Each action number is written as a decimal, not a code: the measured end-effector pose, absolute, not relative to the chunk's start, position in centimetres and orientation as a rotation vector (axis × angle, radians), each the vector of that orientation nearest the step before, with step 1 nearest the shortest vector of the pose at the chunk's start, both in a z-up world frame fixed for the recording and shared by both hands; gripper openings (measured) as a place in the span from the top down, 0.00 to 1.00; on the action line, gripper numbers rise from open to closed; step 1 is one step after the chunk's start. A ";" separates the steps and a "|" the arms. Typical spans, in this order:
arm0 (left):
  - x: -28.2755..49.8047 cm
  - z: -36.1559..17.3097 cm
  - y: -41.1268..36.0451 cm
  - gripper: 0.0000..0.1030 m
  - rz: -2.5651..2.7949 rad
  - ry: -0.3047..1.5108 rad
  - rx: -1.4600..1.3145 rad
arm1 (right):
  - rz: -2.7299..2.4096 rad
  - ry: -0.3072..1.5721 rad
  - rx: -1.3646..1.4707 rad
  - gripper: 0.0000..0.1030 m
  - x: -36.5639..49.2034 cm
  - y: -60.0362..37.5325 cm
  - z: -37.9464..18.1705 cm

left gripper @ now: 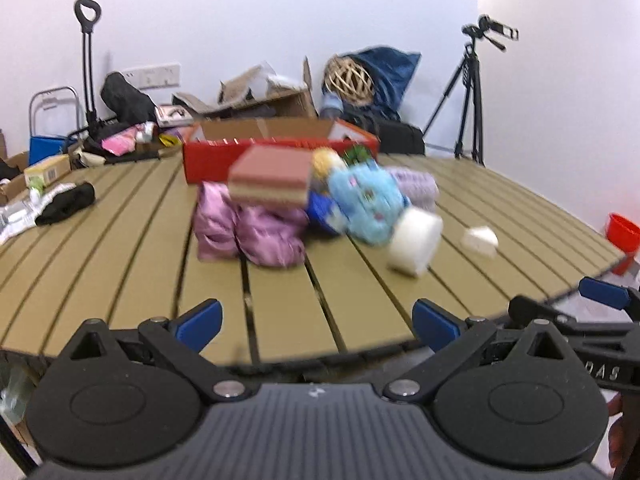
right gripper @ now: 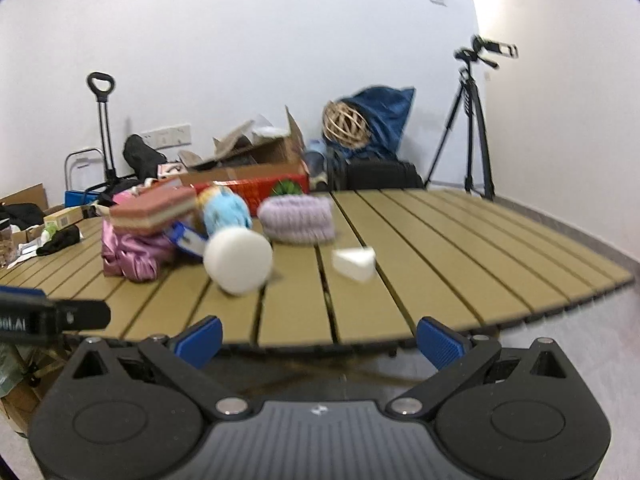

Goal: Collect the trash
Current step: 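Raise both tools back toward the table, then grasp the pink sponge with the left gripper while the right grasps the white foam cylinder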

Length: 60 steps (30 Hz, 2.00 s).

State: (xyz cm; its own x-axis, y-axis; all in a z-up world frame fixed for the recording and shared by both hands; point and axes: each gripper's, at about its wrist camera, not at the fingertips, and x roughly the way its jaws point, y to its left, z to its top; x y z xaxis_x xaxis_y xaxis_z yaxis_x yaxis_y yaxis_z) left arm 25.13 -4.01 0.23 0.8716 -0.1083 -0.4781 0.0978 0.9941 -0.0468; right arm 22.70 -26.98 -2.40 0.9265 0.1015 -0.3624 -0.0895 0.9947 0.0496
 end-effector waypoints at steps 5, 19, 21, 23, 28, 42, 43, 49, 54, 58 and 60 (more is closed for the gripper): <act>26.6 1.2 -2.9 0.00 -0.063 0.466 -0.044 | 0.138 0.326 -0.013 0.00 24.4 -25.4 -1.3; 31.4 1.0 0.1 0.00 -0.026 0.473 -0.127 | 0.245 0.366 -0.001 0.00 30.5 -21.8 -1.7; 31.8 0.6 0.4 0.00 -0.025 0.486 -0.135 | 0.236 0.381 -0.005 0.00 31.3 -21.3 -1.8; 31.9 0.3 0.7 0.00 -0.032 0.490 -0.143 | 0.233 0.399 0.004 0.00 32.1 -21.0 -2.0; 31.7 0.1 0.6 0.00 -0.039 0.484 -0.139 | 0.206 0.416 0.010 0.00 33.4 -20.5 -2.5; 31.8 0.1 0.1 0.00 -0.039 0.468 -0.124 | 0.195 0.447 0.062 0.43 34.5 -20.6 -3.1; 31.7 0.2 0.1 0.00 -0.042 0.464 -0.122 | 0.196 0.447 0.063 0.43 34.4 -20.6 -3.1; 31.6 0.6 0.1 0.00 -0.039 0.436 -0.102 | 0.204 0.407 0.089 0.48 33.6 -21.3 -2.6; 32.3 1.5 -0.3 0.00 -0.042 0.410 -0.084 | 0.171 0.360 0.105 0.49 32.8 -22.5 -2.1; 33.3 2.2 -1.0 0.00 -0.048 0.390 -0.074 | 0.128 0.337 0.116 0.49 32.4 -23.7 -1.8; 34.2 2.4 -1.5 0.00 -0.043 0.393 -0.066 | 0.112 0.333 0.123 0.49 32.2 -24.3 -1.7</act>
